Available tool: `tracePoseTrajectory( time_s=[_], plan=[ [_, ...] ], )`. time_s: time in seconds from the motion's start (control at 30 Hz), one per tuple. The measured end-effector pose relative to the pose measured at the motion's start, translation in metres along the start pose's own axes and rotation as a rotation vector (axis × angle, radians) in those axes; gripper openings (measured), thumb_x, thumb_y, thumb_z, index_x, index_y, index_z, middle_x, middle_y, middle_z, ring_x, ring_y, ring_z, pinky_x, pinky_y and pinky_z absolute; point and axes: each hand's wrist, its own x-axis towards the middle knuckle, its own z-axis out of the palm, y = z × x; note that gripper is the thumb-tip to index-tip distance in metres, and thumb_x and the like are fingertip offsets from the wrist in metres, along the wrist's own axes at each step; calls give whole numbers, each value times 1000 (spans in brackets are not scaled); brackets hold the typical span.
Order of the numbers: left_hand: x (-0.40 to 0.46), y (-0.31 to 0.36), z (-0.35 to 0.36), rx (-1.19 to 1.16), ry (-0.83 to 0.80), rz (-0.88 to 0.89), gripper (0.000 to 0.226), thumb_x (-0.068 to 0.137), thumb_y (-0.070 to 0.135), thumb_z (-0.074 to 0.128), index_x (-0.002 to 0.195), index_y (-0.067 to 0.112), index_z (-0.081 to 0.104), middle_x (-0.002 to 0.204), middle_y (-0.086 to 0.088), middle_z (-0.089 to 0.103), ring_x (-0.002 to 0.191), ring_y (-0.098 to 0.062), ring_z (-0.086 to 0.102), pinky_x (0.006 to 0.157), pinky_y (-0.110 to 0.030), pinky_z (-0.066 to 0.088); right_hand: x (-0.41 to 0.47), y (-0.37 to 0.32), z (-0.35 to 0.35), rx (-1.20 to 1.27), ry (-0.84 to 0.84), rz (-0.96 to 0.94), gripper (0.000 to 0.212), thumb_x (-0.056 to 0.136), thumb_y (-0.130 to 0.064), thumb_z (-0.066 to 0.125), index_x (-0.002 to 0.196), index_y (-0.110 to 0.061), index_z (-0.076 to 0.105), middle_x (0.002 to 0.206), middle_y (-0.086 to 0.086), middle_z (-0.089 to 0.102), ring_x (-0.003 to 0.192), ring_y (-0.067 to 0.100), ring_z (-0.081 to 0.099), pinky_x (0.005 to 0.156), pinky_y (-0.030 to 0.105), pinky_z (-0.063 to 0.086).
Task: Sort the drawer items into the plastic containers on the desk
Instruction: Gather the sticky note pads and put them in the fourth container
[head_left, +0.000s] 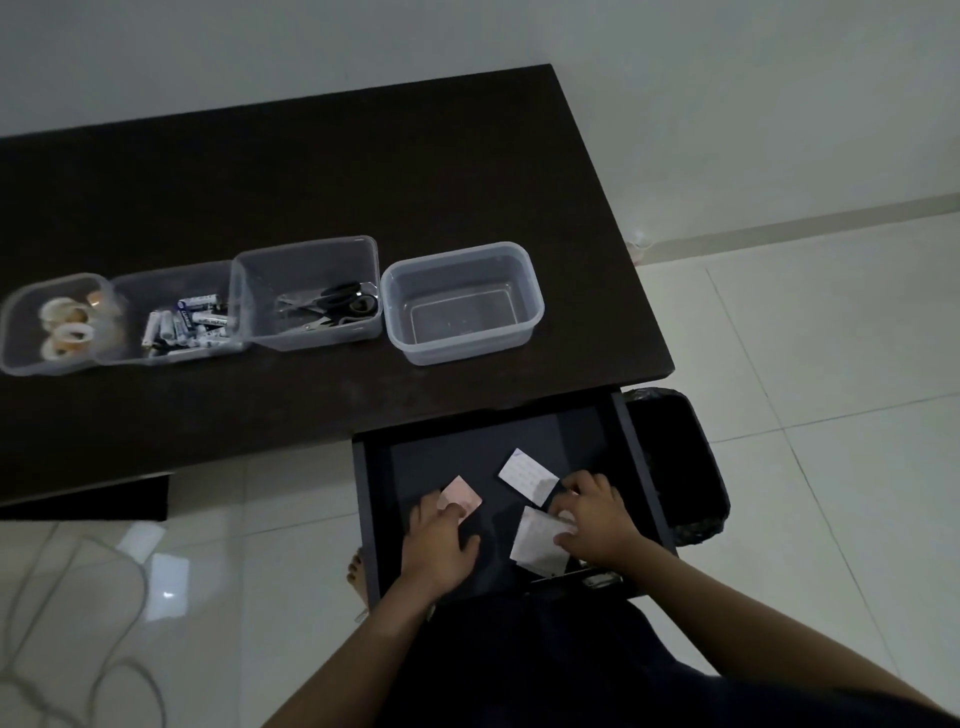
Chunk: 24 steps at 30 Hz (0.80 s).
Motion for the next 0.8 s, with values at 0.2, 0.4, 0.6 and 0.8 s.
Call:
tracePoseTrajectory(
  time_s=[0.2,0.4,0.6,0.8],
  plan=[
    [-12,8,-3,-247,71,-15,38,87,36,57,122,22,56,134,-2,40,128,-21,35,105,-27,34,1,-23,-9,341,139,-50,18,74,-30,73,85,-19,65,86,-7,55,82,8,51,69,22,40],
    [-15,31,-25,-1054,-134,-107,33,95,26,52,128,29,50,109,11,59,103,-23,65,65,-12,51,4,-55,-14,558,288,-64,17,73,-33,76,76,-23,62,69,-10,54,61,5,53,57,24,42],
    [-6,37,-39,-1146,-72,-124,30,96,28,50,125,31,56,97,-3,63,78,-9,63,67,-18,51,7,-73,-6,604,256,-114,24,67,-19,80,86,-19,67,83,-5,55,74,5,54,67,18,42],
    [-1,28,-40,-1118,106,-212,14,90,12,59,91,25,65,98,-13,68,86,-26,66,79,-42,57,6,-70,-4,618,305,-111,27,64,-10,82,87,-22,73,90,-7,53,91,9,47,79,11,36]
  ],
)
